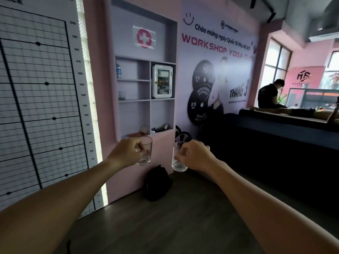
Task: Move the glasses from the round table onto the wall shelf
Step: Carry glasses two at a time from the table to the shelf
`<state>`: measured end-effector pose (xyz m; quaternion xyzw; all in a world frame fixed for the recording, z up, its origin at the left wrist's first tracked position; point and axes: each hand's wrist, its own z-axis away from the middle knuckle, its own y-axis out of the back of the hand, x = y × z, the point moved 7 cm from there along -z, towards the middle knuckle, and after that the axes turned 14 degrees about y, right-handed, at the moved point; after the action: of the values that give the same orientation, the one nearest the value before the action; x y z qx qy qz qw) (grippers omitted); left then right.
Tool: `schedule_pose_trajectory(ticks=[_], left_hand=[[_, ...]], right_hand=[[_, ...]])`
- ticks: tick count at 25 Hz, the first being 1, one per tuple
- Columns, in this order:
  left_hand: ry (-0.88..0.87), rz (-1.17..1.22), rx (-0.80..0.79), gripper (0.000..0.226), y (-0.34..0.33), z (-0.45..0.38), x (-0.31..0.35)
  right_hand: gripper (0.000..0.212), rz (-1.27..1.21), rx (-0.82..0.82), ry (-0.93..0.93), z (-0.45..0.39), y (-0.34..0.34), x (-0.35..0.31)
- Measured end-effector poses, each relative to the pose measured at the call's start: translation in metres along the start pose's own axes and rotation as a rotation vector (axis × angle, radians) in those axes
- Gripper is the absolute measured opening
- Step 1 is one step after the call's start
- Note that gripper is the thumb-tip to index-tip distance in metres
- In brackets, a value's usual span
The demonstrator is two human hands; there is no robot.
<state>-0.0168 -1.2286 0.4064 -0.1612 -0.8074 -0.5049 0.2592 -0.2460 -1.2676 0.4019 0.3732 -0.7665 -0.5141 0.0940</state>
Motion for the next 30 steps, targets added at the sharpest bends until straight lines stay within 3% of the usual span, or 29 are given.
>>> schedule_pose_trajectory(ticks=[4, 18, 30], left_hand=[[-0.063, 0.026, -0.026, 0.026, -0.038, -0.069, 0.014], [0.074, -0.039, 0.087, 0.018, -0.18, -0.319, 0.028], [0.105, -0.105, 0.107, 0.02, -0.207, -0.485, -0.045]], right_hand=[[0.027, 0.008, -0.005, -0.015, -0.052, -0.012, 0.057], [0.023, -0.052, -0.085, 0.109, -0.264, -0.052, 0.275], [0.025, -0.082, -0.131, 0.222, -0.45, -0.139, 0.326]])
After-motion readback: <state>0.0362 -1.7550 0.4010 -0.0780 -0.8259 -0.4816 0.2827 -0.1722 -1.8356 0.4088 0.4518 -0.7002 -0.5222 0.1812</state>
